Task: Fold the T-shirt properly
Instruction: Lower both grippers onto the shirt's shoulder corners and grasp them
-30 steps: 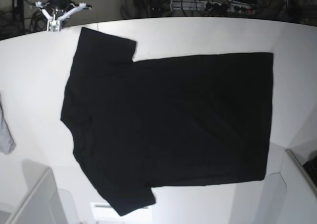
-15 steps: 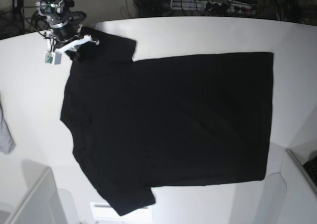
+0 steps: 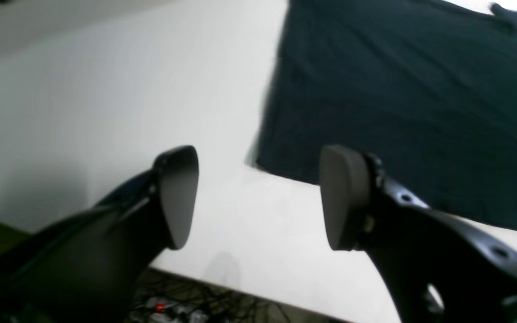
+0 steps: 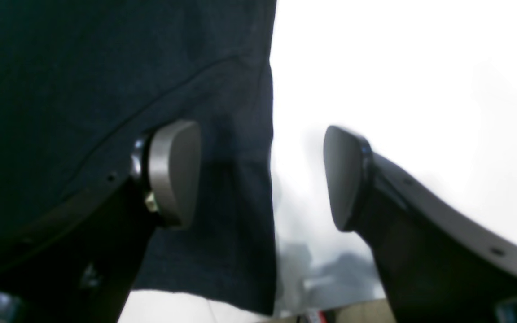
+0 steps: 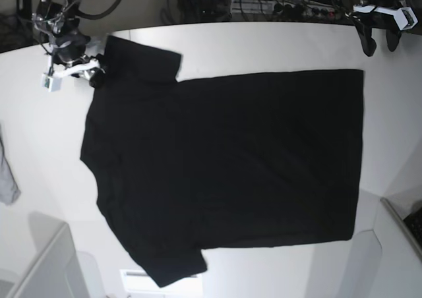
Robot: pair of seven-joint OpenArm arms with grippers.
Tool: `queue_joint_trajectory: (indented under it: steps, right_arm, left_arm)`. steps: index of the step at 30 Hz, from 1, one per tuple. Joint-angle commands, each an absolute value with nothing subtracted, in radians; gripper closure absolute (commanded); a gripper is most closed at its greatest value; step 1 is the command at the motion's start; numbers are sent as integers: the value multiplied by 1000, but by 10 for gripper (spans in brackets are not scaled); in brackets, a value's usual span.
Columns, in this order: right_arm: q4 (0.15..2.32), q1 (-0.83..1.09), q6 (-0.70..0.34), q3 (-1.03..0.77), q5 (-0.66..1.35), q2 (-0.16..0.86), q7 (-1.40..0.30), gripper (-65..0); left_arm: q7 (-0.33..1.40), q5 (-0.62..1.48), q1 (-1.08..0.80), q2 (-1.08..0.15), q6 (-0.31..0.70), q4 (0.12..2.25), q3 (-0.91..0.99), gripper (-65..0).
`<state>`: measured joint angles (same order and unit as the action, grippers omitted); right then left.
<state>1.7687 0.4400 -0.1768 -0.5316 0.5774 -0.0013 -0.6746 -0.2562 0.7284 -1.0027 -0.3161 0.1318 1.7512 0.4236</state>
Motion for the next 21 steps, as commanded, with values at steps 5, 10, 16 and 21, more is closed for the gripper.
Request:
queue_joint_trajectory:
  steps: [5,10,16,21]
  right_arm:
    - [1719,438,-249,-536,584,24,-657,-404]
    - [1685,460,-255,-515,584,22,-667,-404]
    - [1681,496,-257,-427,582,22,-644,-404]
    - [1681,507,-257,-420,582,22,-644,-387]
  left_arm:
    - [-124,704,-949,-312,136,1771,510,-410]
    - [-7,704,-881,-271,137,1771,598,-410]
    - [105,704,-814,-260,137,1771,615,-410]
    - [128,704,-769,-234,137,1765,610,-410]
